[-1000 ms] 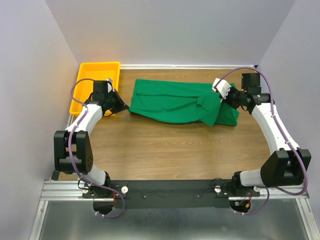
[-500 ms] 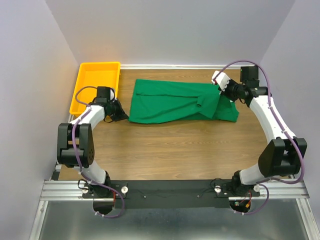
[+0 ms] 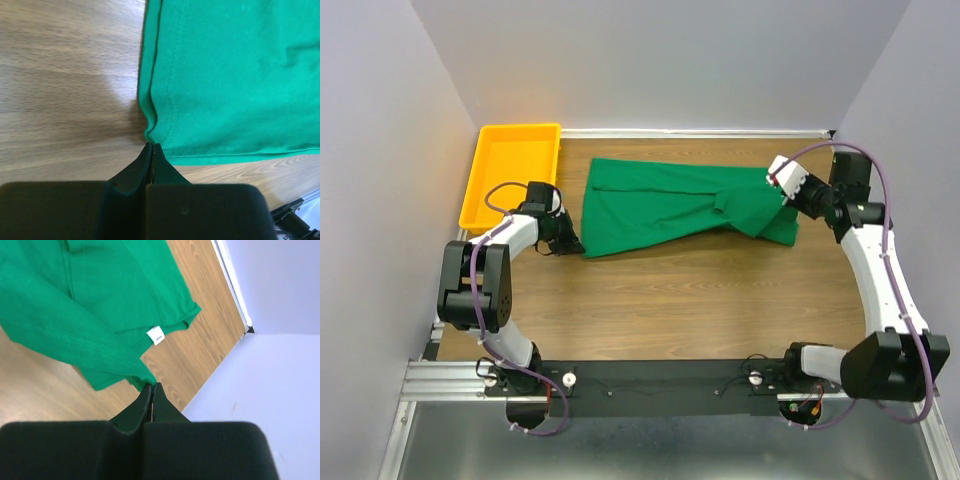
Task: Fold and stack the t-shirts
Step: Fold the tshirt
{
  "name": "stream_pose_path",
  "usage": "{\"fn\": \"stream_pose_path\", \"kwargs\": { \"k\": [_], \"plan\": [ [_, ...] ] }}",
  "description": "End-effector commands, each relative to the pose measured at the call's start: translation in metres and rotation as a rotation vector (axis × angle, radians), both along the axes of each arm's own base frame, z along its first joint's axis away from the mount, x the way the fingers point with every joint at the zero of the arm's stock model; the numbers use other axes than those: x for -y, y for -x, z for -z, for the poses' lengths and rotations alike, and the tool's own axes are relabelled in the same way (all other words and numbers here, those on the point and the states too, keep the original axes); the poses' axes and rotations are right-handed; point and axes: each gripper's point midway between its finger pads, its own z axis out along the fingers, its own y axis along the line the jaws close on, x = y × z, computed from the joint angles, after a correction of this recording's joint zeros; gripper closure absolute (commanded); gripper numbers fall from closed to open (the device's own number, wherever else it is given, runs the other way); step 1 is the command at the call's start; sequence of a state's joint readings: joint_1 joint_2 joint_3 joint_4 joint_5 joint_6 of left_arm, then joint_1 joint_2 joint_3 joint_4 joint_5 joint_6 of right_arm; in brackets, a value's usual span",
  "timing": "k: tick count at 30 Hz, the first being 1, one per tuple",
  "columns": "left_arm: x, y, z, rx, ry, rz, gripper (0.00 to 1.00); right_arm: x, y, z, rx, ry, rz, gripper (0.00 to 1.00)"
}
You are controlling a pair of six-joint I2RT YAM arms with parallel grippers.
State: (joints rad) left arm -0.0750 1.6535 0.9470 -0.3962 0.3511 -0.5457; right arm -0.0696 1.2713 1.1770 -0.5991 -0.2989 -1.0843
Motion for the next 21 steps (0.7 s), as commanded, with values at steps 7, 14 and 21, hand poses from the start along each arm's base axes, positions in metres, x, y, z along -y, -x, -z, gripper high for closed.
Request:
{"fn": "stream_pose_path", "kwargs": {
  "k": [7, 14, 21],
  "plan": [
    [-0.002, 0.010, 0.005, -0.037, -0.042, 0.024, 1.00, 0.009, 0.097, 0.025, -0.142, 0.089, -0.025, 1.00],
    [-0.003, 0.009, 0.002, -0.035, -0.052, 0.032, 1.00, 0.003, 0.147, 0.035, -0.210, 0.075, -0.031, 1.00],
    [-0.004, 0.009, -0.005, -0.022, -0.059, 0.041, 1.00, 0.001, 0.172, 0.053, -0.277, 0.076, -0.042, 0.99]
  ]
}}
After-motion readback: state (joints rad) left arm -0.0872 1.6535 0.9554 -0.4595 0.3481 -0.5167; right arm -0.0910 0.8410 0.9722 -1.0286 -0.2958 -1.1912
